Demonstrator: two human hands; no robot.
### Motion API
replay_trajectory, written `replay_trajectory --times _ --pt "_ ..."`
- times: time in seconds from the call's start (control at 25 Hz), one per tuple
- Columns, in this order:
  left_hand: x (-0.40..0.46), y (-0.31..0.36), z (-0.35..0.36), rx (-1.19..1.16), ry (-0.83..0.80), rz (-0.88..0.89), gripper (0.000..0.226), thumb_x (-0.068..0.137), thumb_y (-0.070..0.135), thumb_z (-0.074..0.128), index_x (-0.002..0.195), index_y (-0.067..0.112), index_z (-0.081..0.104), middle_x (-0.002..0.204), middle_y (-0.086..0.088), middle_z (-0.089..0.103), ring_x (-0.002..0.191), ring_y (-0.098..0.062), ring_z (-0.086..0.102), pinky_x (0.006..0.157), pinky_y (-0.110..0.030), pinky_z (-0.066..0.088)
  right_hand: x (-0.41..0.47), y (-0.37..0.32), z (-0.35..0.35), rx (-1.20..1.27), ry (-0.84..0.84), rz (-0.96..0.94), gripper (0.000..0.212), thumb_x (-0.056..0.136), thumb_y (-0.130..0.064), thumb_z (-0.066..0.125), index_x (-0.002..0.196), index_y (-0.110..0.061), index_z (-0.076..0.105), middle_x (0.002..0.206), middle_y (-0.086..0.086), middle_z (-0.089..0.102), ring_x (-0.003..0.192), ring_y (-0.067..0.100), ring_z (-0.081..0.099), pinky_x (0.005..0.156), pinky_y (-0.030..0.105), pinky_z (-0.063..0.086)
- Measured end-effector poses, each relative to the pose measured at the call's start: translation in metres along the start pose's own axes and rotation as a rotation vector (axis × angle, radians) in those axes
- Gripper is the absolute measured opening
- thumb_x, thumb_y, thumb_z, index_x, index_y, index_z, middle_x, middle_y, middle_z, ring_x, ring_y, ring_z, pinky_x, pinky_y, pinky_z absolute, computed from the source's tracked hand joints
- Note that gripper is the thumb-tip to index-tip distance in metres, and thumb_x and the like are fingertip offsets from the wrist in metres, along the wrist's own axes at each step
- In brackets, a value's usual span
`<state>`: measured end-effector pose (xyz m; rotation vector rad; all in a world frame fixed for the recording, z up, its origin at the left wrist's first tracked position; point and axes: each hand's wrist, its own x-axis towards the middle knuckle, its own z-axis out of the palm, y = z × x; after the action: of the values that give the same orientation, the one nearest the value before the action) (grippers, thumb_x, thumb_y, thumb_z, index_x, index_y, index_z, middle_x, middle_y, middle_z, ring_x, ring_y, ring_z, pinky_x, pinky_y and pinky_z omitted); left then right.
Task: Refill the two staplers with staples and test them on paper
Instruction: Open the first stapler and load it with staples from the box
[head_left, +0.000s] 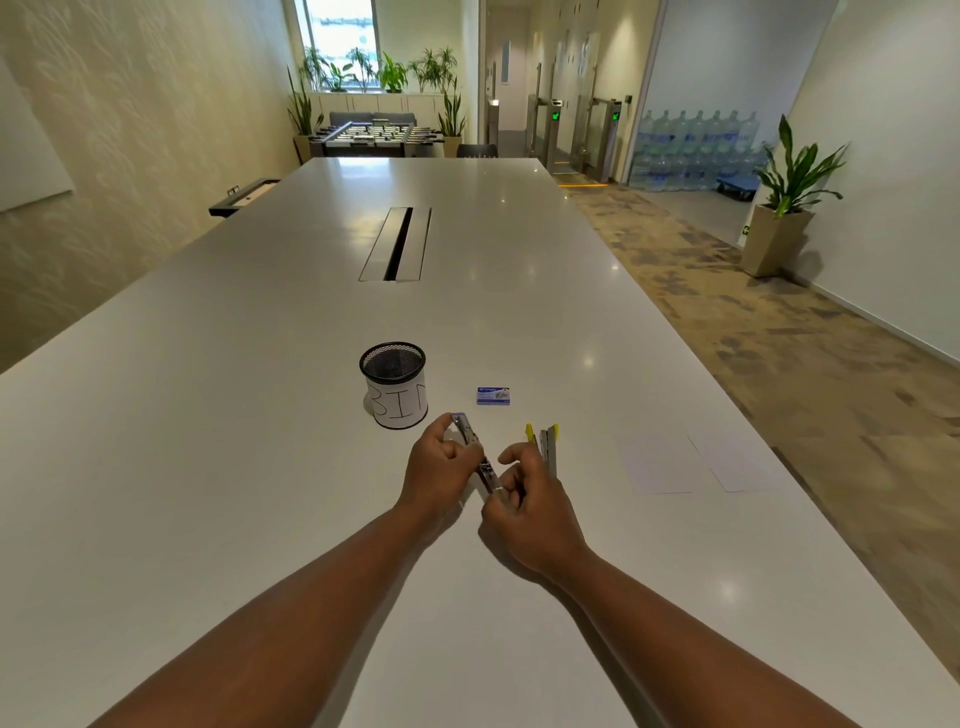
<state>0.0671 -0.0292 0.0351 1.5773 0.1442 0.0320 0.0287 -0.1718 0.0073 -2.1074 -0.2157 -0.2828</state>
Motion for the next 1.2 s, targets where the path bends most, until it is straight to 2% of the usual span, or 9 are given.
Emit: replay_trajectory --times 0.12,0.28,0.44,0.56,0.68,0.8,0.92,1.04,1.2 --pt "-0.001 0.002 -0.002 -0.056 0.013 0.039 0.059 0.09 -0.002 0.063 0.142 0.022 0.046 0.07 -0.016 0.053 0.062 -0.019 0.055 0.057 -0.022 0.053 -0.001 0.002 -0.001 0.103 0.075 -0.045 0.016 0.081 -0.026 0.059 0.094 -0.034 0.054 0.07 -0.009 0.059 0.059 0.013 0.054 0.056 0.033 0.05" --pt "-0.004 -0.007 -0.003 0.096 -0.039 0.093 0.066 0.091 0.005 0.065 0.145 0.033 0.04 0.066 -0.019 0.054 0.065 -0.027 0.053 0.07 -0.045 0.056 0.0 0.0 -0.002 0.173 0.168 -0.061 0.016 0.088 -0.025 0.068 0.088 -0.036 0.056 0.076 -0.015 0.064 0.062 0.007 0.059 0.06 0.011 0.046" --pt "-0.008 -0.014 0.0 0.303 -0.131 0.165 0.058 0.094 0.023 0.063 0.137 0.054 0.04 0.068 -0.02 0.065 0.063 -0.026 0.062 0.075 -0.052 0.057 0.004 0.0 -0.001 0.163 0.145 -0.025 0.019 0.096 -0.03 0.066 0.089 -0.043 0.054 0.068 -0.011 0.061 0.057 0.005 0.054 0.055 0.015 0.044" --pt "-0.009 -0.015 -0.001 0.341 -0.159 0.18 0.045 0.1 0.033 0.057 0.139 0.052 0.044 0.074 -0.01 0.073 0.077 -0.025 0.072 0.086 -0.052 0.057 0.003 0.002 0.0 0.088 0.102 -0.087 0.006 0.101 -0.036 0.056 0.103 -0.04 0.059 0.087 -0.016 0.065 0.075 0.007 0.062 0.065 0.024 0.051" --pt "-0.009 -0.017 -0.001 0.343 -0.171 0.193 0.038 0.105 0.036 0.047 0.142 0.048 0.046 0.103 0.004 0.076 0.099 -0.016 0.071 0.096 -0.048 0.056 0.002 0.001 0.003 0.055 0.013 -0.091 0.038 0.105 -0.049 0.043 0.141 -0.04 0.049 0.118 -0.013 0.068 0.103 0.009 0.067 0.088 0.034 0.057" --pt "-0.01 -0.018 0.0 0.25 -0.207 0.21 0.039 0.104 0.05 0.039 0.139 0.038 0.053 0.128 0.003 0.07 0.116 -0.019 0.067 0.102 -0.051 0.052 0.001 -0.001 0.002 0.05 -0.057 -0.066 0.056 0.103 -0.058 0.037 0.156 -0.049 0.022 0.138 -0.015 0.062 0.116 0.007 0.064 0.099 0.035 0.053" --pt "-0.009 -0.019 -0.002 0.052 -0.26 0.161 0.055 0.091 0.073 0.042 0.126 0.035 0.06 0.124 -0.012 0.069 0.115 -0.038 0.066 0.103 -0.064 0.047 0.002 -0.003 0.0 0.115 -0.065 0.001 0.071 0.094 -0.07 0.042 0.156 -0.05 0.015 0.141 -0.013 0.059 0.112 0.012 0.066 0.099 0.042 0.055" --pt "-0.009 -0.016 -0.004 -0.031 -0.253 0.106 0.062 0.083 0.081 0.046 0.12 0.035 0.064 0.116 -0.019 0.07 0.109 -0.044 0.068 0.1 -0.066 0.049 0.002 -0.002 -0.002 0.047 -0.076 0.017 0.085 0.088 -0.076 0.045 0.157 -0.03 0.027 0.135 -0.005 0.061 0.118 0.017 0.062 0.101 0.043 0.053" --pt "-0.007 -0.015 -0.004 0.004 -0.195 0.125 0.036 0.102 0.047 0.045 0.109 0.019 0.067 0.102 -0.016 0.072 0.099 -0.044 0.068 0.088 -0.058 0.054 0.001 0.001 -0.001 -0.038 -0.079 -0.027 0.074 0.09 -0.066 0.047 0.149 -0.023 0.043 0.135 -0.01 0.057 0.12 0.009 0.055 0.102 0.031 0.048"
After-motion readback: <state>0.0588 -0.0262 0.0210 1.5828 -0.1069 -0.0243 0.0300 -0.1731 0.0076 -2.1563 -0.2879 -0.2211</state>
